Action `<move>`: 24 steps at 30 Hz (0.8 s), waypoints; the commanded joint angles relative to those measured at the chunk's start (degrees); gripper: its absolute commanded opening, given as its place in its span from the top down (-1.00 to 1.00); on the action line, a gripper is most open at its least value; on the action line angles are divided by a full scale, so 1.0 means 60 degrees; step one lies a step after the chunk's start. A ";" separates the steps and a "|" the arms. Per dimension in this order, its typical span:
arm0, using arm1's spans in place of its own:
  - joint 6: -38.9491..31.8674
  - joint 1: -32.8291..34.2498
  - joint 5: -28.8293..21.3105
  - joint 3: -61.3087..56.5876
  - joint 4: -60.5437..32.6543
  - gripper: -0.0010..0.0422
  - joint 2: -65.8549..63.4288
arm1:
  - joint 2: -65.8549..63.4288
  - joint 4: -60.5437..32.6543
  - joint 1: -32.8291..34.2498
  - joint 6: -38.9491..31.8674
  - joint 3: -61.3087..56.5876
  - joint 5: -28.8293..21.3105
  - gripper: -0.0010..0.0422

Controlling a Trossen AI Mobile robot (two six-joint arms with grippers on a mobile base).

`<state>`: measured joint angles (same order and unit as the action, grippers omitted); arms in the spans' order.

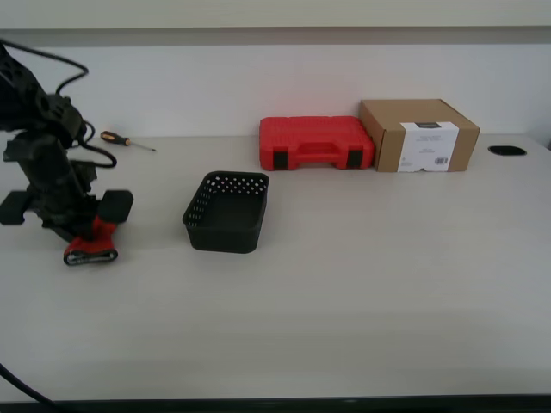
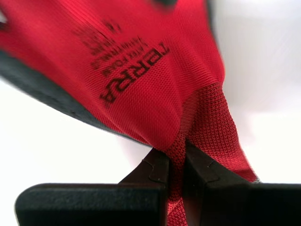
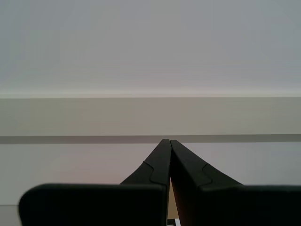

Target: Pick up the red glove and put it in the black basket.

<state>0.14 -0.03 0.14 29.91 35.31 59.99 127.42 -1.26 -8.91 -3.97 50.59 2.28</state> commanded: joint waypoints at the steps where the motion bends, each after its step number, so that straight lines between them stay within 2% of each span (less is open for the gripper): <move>1: -0.0025 0.0004 -0.0004 0.0015 0.0029 0.95 0.0000 | -0.0845 -0.0397 0.0011 0.0062 -0.0029 -0.0058 0.96; 6: -0.0025 0.0007 -0.0004 0.0015 0.0007 0.95 0.0000 | -0.2798 -0.0998 0.0193 0.0102 -0.0029 -0.0284 0.96; 11: -0.0025 0.0000 -0.0004 0.0015 0.0007 0.95 0.0000 | -0.3585 -0.1639 0.0747 0.0499 -0.0029 -0.0637 0.96; 17: -0.0029 -0.0004 0.0000 0.0015 0.0007 0.95 0.0000 | -0.3654 -0.1370 0.2685 0.1206 0.0036 -0.0732 0.96; 24: -0.0025 -0.0004 -0.0004 0.0015 0.0004 0.95 0.0000 | -0.3654 -0.1308 0.3708 0.1796 0.0441 -0.1016 0.96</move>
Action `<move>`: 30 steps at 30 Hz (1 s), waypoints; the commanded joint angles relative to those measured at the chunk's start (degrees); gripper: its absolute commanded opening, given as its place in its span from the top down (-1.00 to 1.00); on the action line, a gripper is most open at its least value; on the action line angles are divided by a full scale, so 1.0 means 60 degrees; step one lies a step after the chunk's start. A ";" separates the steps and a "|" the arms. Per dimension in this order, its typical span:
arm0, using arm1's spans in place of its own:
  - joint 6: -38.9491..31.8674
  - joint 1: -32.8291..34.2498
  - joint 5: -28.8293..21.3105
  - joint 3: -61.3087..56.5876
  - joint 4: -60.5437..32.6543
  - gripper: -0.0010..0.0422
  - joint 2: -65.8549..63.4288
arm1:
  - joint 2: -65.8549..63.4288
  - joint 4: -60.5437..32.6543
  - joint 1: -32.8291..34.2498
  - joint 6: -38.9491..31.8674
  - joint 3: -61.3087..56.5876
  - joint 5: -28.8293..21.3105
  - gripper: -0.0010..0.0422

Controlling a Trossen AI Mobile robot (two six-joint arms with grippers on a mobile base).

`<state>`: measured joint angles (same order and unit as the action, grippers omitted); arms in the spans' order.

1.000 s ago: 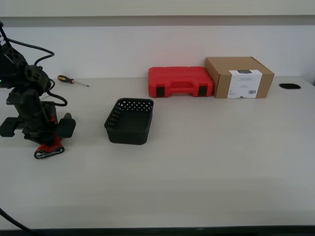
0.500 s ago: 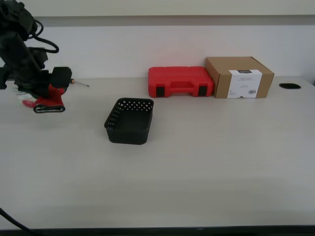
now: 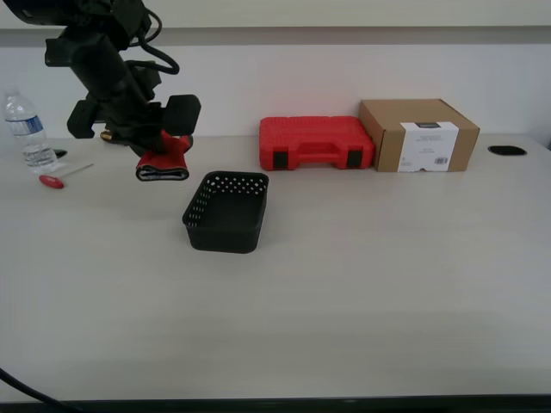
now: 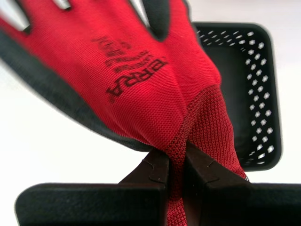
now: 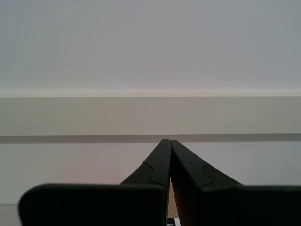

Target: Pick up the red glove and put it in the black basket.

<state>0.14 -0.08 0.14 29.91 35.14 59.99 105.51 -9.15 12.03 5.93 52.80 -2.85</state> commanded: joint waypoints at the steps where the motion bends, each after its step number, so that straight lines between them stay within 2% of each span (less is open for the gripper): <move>1: -0.0025 0.0007 -0.0004 0.0015 0.0036 0.95 0.0000 | -0.0004 0.0011 0.0361 0.0211 0.0102 -0.0157 0.96; 12: -0.0025 0.0004 -0.0004 0.0015 0.0040 0.95 0.0000 | 0.0240 0.0178 0.1494 0.0619 0.0153 -0.0157 0.96; 18: -0.0025 0.0004 0.0000 0.0015 0.0040 0.95 0.0000 | 0.1665 0.0204 0.2255 0.0699 0.0947 -0.0430 0.96; 23: -0.0025 0.0004 -0.0004 0.0015 0.0036 0.95 0.0000 | 0.1898 0.0182 0.2280 0.0586 0.1537 -0.0357 0.96; 27: -0.0025 0.0004 -0.0004 0.0015 0.0036 0.95 0.0000 | 0.1902 0.0262 0.2302 0.0007 0.1596 -0.0401 0.95; 29: -0.0025 0.0007 -0.0004 0.0015 0.0036 0.95 0.0000 | 0.1902 0.0273 0.2310 -0.0066 0.1592 -0.0397 0.84; 30: -0.0025 0.0004 0.0000 0.0015 0.0036 0.95 0.0000 | 0.1902 0.0288 0.2317 -0.0066 0.1592 -0.0397 0.70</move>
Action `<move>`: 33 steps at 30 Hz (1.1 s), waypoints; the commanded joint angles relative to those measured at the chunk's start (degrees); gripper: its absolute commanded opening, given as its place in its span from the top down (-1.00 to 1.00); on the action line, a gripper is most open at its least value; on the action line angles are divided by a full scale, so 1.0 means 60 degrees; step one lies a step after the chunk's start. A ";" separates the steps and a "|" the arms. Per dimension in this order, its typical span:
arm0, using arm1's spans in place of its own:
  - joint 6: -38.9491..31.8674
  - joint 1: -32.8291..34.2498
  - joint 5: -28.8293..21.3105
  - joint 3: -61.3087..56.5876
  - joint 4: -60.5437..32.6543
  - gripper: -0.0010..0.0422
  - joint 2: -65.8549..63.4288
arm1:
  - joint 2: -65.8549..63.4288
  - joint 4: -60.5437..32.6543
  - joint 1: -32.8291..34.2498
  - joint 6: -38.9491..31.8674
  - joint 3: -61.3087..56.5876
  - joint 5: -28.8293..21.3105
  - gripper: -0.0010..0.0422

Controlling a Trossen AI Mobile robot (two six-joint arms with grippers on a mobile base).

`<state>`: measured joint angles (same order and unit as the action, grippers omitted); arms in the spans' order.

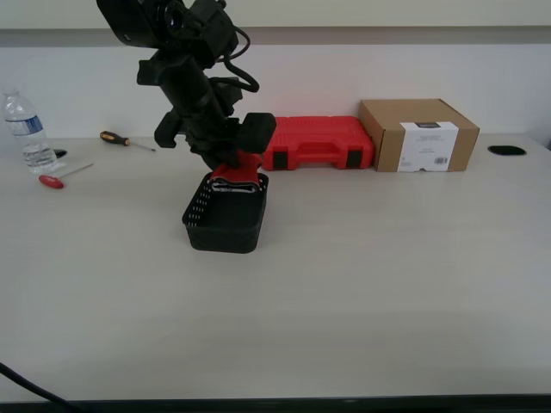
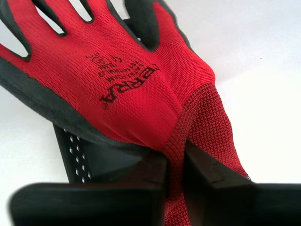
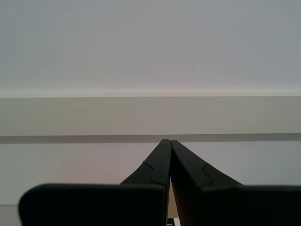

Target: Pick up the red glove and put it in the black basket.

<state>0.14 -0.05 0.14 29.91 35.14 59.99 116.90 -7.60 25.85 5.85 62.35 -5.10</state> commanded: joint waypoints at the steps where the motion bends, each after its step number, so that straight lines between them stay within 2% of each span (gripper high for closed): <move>1: -0.0025 0.0000 -0.0004 0.0015 0.0036 0.95 0.0000 | 0.0004 0.0040 0.0018 -0.0047 0.0000 -0.0015 0.54; 2: -0.0025 0.0004 -0.0004 0.0015 0.0036 0.95 0.0000 | 0.0004 0.0062 0.0022 -0.0040 0.0000 -0.0011 0.25; 3: -0.0025 0.0000 -0.0004 0.0015 0.0036 0.95 0.0000 | 0.0004 0.0066 0.0022 0.0044 0.0000 0.0062 -0.20; 5: -0.0025 0.0004 -0.0004 0.0015 0.0036 0.95 0.0000 | 0.0004 0.0066 0.0029 0.0131 0.0000 0.0390 -0.62; 6: -0.0025 0.0004 -0.0004 0.0015 0.0036 0.95 0.0000 | 0.0004 0.0033 0.0025 0.0302 0.0000 0.0721 -0.90; 7: -0.0025 0.0004 -0.0004 0.0015 0.0036 0.95 0.0000 | 0.0004 -0.0018 0.0029 0.0350 0.0000 0.0892 -0.91; 9: -0.0025 0.0000 -0.0004 0.0015 0.0036 0.95 0.0000 | 0.0004 -0.0007 0.0033 0.0237 0.0000 0.0718 -0.50; 12: -0.0025 0.0000 -0.0004 0.0015 0.0036 0.95 0.0000 | 0.0004 0.0033 0.0029 0.0087 0.0000 0.0586 0.21; 14: -0.0025 0.0004 -0.0004 0.0015 0.0036 0.95 0.0000 | 0.0004 0.0033 -0.0007 0.0011 0.0000 0.0080 0.44; 15: -0.0025 0.0000 -0.0004 0.0015 0.0036 0.95 0.0000 | 0.0004 0.0025 -0.0011 0.0011 0.0000 0.0011 0.45; 16: -0.0025 0.0000 0.0000 0.0015 0.0036 0.95 0.0000 | 0.0004 0.0029 -0.0007 0.0022 0.0000 0.0022 0.39; 18: -0.0025 0.0000 -0.0004 0.0015 0.0036 0.95 0.0000 | 0.0004 0.0022 -0.0004 0.0087 0.0000 0.0058 0.11; 20: -0.0025 0.0000 -0.0004 0.0015 0.0036 0.95 0.0000 | 0.0000 0.0007 0.0000 0.0280 0.0000 0.0109 -0.39; 21: -0.0025 0.0000 -0.0004 0.0015 0.0036 0.95 0.0000 | 0.0000 -0.0004 0.0000 0.0291 0.0000 0.0109 -0.54; 22: -0.0025 0.0000 -0.0004 0.0015 0.0036 0.95 0.0000 | 0.0000 -0.0015 0.0000 0.0463 0.0000 0.0138 -0.85; 23: -0.0025 0.0000 -0.0004 0.0015 0.0036 0.95 0.0000 | 0.0000 -0.0022 0.0004 0.0550 0.0000 0.0259 -0.99; 24: -0.0025 0.0000 -0.0004 0.0015 0.0036 0.95 0.0000 | 0.0000 -0.0047 0.0004 0.0561 0.0000 0.0270 -0.83; 26: -0.0025 0.0000 -0.0004 0.0015 0.0036 0.95 0.0000 | -0.0007 -0.0091 0.0007 0.0550 0.0000 0.0033 -0.38; 28: -0.0025 0.0000 0.0000 0.0015 0.0036 0.95 0.0000 | -0.0058 -0.0087 0.0011 0.0546 0.0000 -0.0550 0.16; 31: -0.0025 0.0000 -0.0004 0.0015 0.0036 0.95 0.0000 | -0.0189 -0.0058 0.0011 0.0612 0.0004 -0.0583 0.95; 32: -0.0025 0.0004 -0.0004 0.0015 0.0044 0.95 0.0000 | -0.0237 -0.0022 0.0011 0.0688 0.0004 -0.0568 0.96; 33: -0.0025 0.0000 -0.0004 0.0015 0.0036 0.95 0.0000 | -0.0255 0.0007 0.0007 0.0692 0.0004 -0.0561 0.88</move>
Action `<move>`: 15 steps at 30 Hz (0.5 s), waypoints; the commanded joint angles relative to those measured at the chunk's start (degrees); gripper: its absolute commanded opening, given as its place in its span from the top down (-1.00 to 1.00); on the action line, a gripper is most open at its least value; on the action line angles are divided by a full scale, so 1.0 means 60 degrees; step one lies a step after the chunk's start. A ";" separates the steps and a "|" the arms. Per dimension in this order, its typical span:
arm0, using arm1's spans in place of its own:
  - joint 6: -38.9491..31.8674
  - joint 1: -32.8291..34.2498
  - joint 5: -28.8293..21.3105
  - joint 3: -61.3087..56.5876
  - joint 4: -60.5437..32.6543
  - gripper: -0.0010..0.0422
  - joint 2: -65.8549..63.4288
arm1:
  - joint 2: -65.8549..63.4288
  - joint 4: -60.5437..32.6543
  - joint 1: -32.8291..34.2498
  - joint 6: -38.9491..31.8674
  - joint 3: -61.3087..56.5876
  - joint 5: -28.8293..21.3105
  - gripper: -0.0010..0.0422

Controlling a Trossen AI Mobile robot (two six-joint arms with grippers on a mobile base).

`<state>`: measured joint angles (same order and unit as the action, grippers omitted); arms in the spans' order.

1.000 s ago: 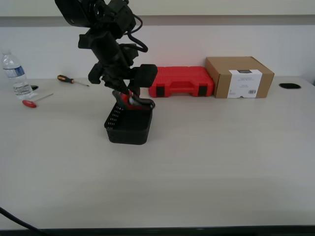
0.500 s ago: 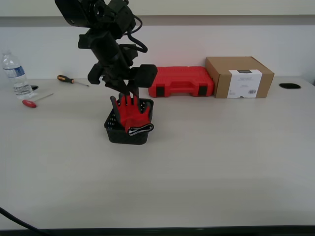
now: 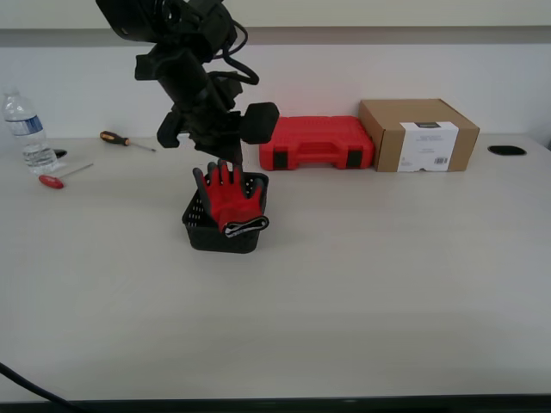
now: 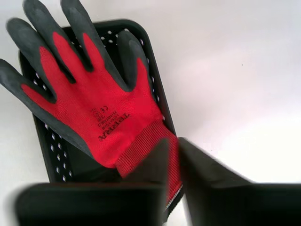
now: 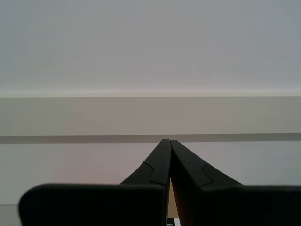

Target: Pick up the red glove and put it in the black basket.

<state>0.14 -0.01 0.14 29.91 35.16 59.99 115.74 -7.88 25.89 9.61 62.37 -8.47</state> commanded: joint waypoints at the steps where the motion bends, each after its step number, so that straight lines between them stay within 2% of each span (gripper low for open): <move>1: -0.0025 -0.0007 -0.0004 0.0015 0.0033 0.95 0.0000 | -0.0124 0.0058 -0.0011 0.0062 0.0000 0.0007 0.76; 3: -0.0025 -0.0004 -0.0004 0.0015 0.0029 0.95 0.0000 | -0.0182 0.0047 -0.0011 0.0062 0.0000 0.0004 0.59; 6: -0.0025 -0.0007 0.0000 0.0015 0.0033 0.95 0.0000 | -0.0393 0.0007 -0.0007 0.0084 0.0000 0.0000 0.13; 8: -0.0025 -0.0007 -0.0004 0.0015 0.0033 0.95 0.0000 | -0.0667 0.0004 -0.0007 0.0091 0.0000 0.0000 -0.23; 10: -0.0025 -0.0004 -0.0004 0.0015 0.0033 0.95 0.0000 | -0.1330 0.0015 -0.0015 0.0076 0.0000 0.0011 -0.81; 11: -0.0025 -0.0007 -0.0004 0.0015 0.0033 0.95 0.0000 | -0.1796 0.0051 -0.0018 -0.0044 0.0000 0.0117 -0.97; 12: -0.0025 -0.0007 -0.0004 0.0015 0.0029 0.95 0.0000 | -0.2208 0.0080 -0.0018 -0.0171 0.0000 0.0364 -0.73; 15: -0.0025 -0.0007 -0.0004 0.0015 0.0033 0.95 0.0000 | -0.3330 0.0080 -0.0018 -0.0259 -0.0004 0.1821 0.05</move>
<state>0.14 -0.01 0.14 29.91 35.14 59.99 96.71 -7.44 25.78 8.25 62.33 1.04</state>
